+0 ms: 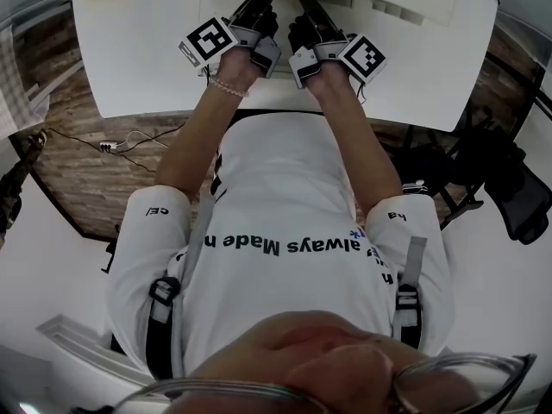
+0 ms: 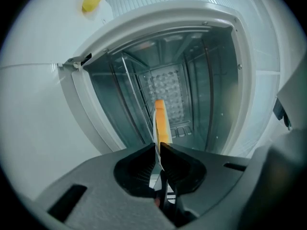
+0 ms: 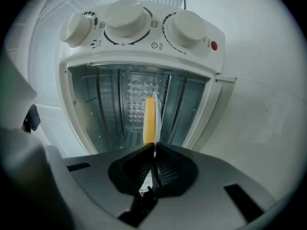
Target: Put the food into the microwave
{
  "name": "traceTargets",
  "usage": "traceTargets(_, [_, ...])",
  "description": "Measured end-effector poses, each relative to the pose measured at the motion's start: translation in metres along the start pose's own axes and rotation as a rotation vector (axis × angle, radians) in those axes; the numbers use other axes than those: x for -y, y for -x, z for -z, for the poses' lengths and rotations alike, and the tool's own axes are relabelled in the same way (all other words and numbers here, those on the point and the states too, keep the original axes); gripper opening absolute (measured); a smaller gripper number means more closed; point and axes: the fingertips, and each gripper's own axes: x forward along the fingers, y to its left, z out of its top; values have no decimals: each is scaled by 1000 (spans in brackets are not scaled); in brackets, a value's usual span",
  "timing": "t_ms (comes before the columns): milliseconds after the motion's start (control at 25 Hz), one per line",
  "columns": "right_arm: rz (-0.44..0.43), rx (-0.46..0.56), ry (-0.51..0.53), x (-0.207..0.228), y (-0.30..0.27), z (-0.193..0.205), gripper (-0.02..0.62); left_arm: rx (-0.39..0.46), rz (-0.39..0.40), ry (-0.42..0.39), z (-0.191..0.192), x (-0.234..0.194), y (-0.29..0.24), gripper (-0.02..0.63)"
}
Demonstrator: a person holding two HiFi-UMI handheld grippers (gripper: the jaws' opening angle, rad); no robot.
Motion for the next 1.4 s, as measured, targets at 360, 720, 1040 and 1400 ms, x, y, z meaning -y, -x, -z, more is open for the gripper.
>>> traceTargets(360, [-22,9,-19,-4,-18,-1,21,21,-6,21,-11,-2,-6,23])
traceTargets(720, [-37,14,-31,-3,-26,-16,21,20,-3,30,-13,-1,-22,23])
traceTargets(1040, [-45,-2,-19,-5,-20,-17,49,32,16,25,-15,3,-12,38])
traceTargets(1400, [-49,-12,193,-27,15,-22,49,-2,19,-79,-1,26,25,38])
